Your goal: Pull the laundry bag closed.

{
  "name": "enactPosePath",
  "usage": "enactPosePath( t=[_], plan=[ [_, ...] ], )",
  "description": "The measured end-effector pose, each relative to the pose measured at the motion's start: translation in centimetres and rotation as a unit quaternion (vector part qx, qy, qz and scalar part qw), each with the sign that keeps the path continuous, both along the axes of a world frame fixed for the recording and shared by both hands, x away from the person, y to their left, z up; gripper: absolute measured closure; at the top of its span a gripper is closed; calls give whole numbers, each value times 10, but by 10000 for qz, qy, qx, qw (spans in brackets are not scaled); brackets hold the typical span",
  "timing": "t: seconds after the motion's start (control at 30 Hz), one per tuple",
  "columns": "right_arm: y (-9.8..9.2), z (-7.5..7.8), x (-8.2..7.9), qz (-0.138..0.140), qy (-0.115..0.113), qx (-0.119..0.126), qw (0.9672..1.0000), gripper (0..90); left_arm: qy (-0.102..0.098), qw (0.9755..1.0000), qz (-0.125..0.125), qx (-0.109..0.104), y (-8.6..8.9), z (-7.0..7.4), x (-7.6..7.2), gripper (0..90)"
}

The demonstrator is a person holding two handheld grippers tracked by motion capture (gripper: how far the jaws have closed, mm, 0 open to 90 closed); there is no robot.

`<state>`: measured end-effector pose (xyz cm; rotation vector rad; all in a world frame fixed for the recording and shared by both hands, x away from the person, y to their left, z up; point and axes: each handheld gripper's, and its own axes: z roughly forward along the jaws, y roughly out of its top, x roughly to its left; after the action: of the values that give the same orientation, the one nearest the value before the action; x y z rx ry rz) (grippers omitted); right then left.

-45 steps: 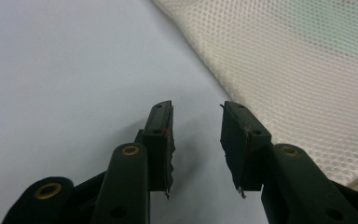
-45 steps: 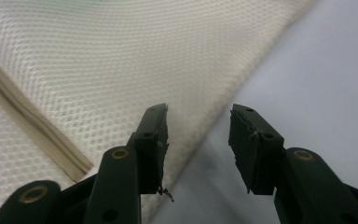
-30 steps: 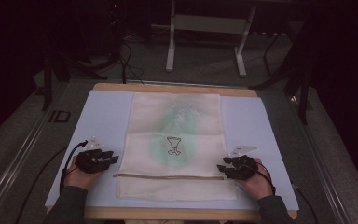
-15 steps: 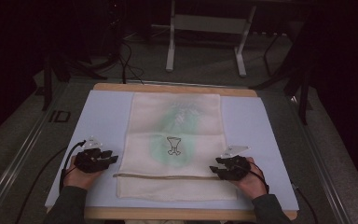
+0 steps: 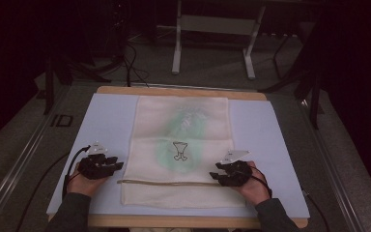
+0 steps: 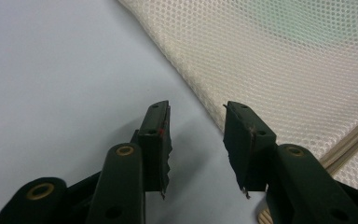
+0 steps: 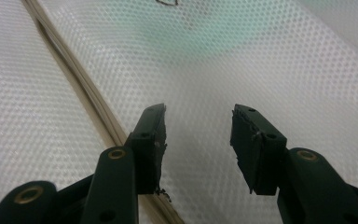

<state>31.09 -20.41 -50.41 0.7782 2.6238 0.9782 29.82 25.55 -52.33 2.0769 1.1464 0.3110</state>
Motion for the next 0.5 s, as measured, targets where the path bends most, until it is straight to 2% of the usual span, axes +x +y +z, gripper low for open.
enactPosePath(
  t=[0.17,0.5],
  plan=[
    [8,5,2,147,-46,42,9999,544,11,10000,-29,-22,0,0,0,641],
    [31,9,5,465,41,166,9988,522,8,10000,-82,-8,-1,0,0,643]
  ],
)
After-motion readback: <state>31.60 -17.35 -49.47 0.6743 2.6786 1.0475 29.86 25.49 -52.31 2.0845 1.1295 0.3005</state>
